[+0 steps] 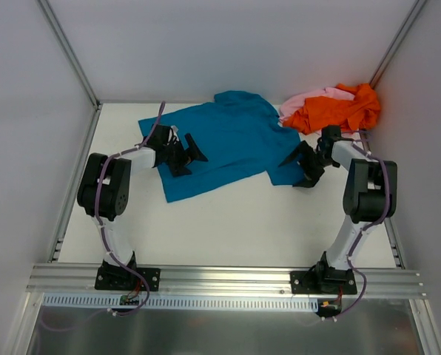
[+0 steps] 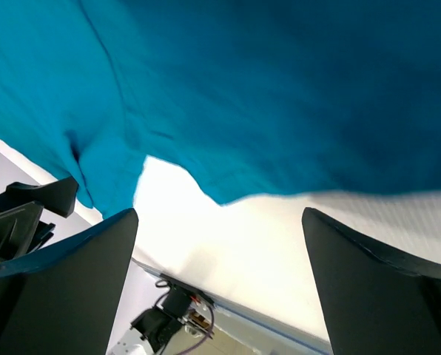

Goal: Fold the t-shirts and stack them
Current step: Flatten out the tshirt

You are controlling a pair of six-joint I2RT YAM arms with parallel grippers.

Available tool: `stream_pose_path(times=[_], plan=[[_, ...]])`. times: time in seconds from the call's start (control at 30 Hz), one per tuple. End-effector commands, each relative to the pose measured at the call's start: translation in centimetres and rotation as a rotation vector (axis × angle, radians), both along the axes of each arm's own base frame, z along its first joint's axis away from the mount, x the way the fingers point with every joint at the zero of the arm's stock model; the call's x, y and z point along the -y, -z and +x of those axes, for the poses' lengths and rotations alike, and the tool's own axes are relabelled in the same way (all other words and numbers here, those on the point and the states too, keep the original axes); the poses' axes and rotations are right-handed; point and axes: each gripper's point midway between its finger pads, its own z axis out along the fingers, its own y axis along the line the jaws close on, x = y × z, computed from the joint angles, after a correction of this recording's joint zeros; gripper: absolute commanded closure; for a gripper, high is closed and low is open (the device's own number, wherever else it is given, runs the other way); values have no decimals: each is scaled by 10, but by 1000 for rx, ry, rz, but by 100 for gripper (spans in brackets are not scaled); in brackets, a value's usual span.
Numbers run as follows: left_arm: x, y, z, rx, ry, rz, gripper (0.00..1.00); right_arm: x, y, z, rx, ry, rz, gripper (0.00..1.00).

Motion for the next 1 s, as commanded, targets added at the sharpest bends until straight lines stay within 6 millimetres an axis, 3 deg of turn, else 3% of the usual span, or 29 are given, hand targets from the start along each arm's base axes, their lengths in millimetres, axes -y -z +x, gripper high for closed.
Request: stream_pose_path(times=[0.0, 0.03, 0.1, 0.2, 0.33, 0.43, 0.47, 0.53, 0.57, 0.6, 0.63, 0.67, 0.7, 0.73, 0.77, 0.83, 0.97], plan=[[-4, 5, -45, -61, 65, 35, 1, -1, -21, -33, 16, -28, -26, 1], [-7, 3, -57, -64, 75, 42, 1, -1, -23, -50, 11, -30, -27, 0], [-12, 4, -69, -61, 89, 66, 1, -1, -32, -66, 34, -34, -34, 0], [-21, 0, -89, -57, 112, 99, 1, 0, -24, -96, -7, -38, -42, 1], [-29, -6, -107, -38, 123, 125, 1, 1, -38, -108, 42, -44, -59, 0], [-31, -13, -103, -15, 111, 138, 1, 2, -71, -86, 135, -52, -77, 1], [-31, -15, -102, -13, 110, 139, 1, 2, -87, -67, 183, -63, -89, 1], [-29, -29, -92, 25, 103, 133, 1, 2, -100, -46, 218, -72, -95, 1], [-29, -34, -91, 32, 103, 136, 1, -1, -91, -35, 187, -83, -83, 0], [-29, -40, -88, 44, 99, 136, 1, -3, -109, -12, 247, -90, -87, 1], [-28, -53, -81, 77, 97, 134, 1, -3, -109, -2, 246, -95, -93, 1], [-28, -60, -79, 90, 96, 134, 1, -3, -93, 11, 213, -99, -94, 1], [-26, -75, -76, 122, 92, 123, 1, -4, -103, 32, 253, -98, -90, 1], [-26, -83, -75, 137, 89, 116, 1, -5, -100, 41, 246, -97, -82, 0], [-24, -92, -74, 153, 80, 102, 1, -15, -79, 50, 203, -121, -76, 1], [-22, -119, -73, 231, 80, 69, 1, -21, -75, 73, 220, -135, -72, 0], [-22, -160, -80, 387, 82, 39, 1, -39, -32, 98, 166, -166, -53, 1]])
